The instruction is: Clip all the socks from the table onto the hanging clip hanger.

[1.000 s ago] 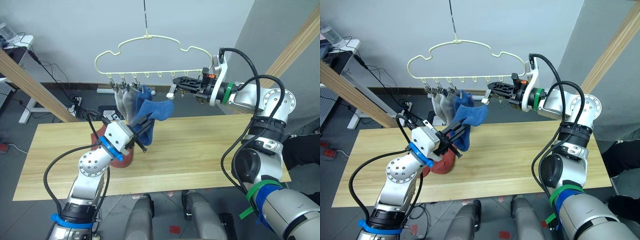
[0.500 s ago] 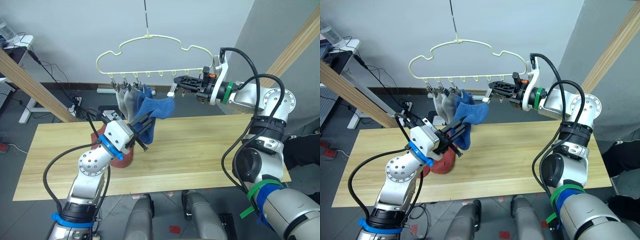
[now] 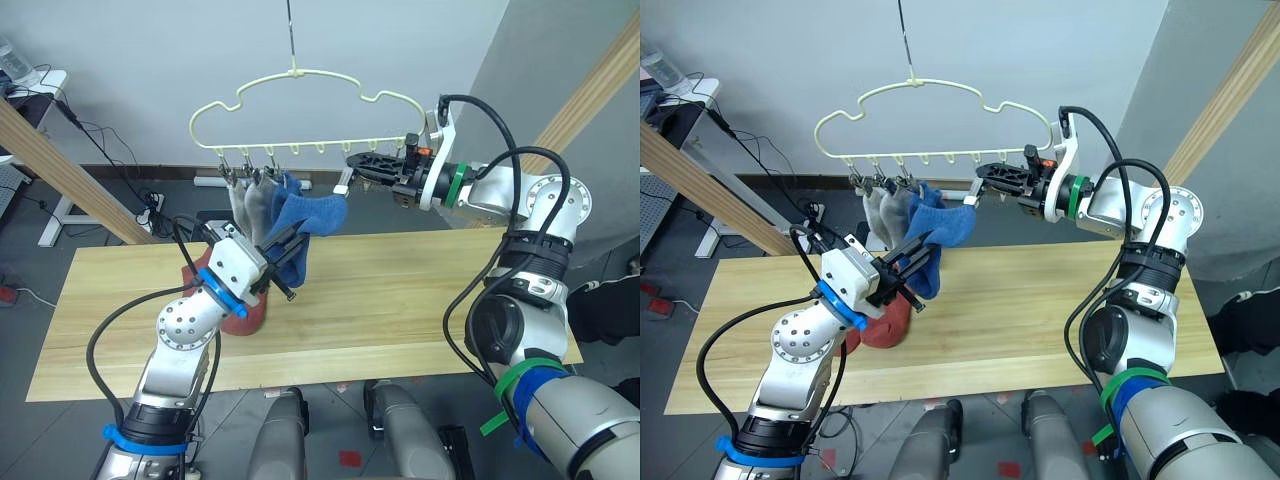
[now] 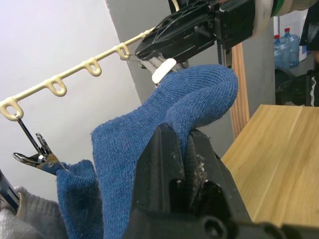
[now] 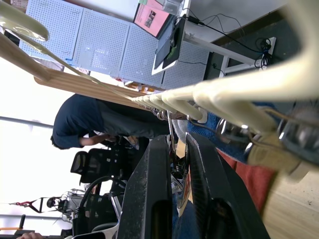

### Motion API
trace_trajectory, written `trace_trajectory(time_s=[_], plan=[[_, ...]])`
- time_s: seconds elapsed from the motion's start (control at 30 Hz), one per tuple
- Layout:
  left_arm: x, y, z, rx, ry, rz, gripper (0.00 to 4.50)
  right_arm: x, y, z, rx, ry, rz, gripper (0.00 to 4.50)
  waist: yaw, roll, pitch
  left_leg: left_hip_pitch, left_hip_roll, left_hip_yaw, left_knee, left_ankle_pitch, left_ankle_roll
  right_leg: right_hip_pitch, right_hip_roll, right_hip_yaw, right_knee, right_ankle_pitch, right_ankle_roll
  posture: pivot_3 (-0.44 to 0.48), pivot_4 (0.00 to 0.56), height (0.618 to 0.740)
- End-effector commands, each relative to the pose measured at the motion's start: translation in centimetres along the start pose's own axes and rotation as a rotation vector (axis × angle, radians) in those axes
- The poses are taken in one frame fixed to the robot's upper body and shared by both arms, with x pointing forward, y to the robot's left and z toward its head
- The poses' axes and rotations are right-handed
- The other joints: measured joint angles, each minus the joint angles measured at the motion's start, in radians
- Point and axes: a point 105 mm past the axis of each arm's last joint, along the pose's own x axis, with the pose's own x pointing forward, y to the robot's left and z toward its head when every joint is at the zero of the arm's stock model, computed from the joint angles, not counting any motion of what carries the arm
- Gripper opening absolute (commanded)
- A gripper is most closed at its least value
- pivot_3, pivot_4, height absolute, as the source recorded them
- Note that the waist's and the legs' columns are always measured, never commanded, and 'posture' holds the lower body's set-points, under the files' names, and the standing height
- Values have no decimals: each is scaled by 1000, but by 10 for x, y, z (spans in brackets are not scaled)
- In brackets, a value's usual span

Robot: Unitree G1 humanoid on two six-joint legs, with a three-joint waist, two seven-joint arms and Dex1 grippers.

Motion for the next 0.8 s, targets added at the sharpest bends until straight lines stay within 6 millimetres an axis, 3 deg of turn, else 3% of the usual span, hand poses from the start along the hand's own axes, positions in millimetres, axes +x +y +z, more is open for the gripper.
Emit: trace_trajectory(time_s=[0.03, 0.8], plan=[[2, 5, 13, 15, -51, 24, 14, -2, 16, 2, -48, 3, 49, 431, 0, 0, 0, 0, 0, 0, 0, 0, 0, 0, 0, 0, 0, 0, 0, -7, 341, 740], [4, 9, 15, 17, -53, 58, 14, -1, 19, -10, -130, 42, 53, 431, 0, 0, 0, -4, 0, 0, 0, 0, 0, -4, 0, 0, 0, 0, 0, 2, 329, 740]])
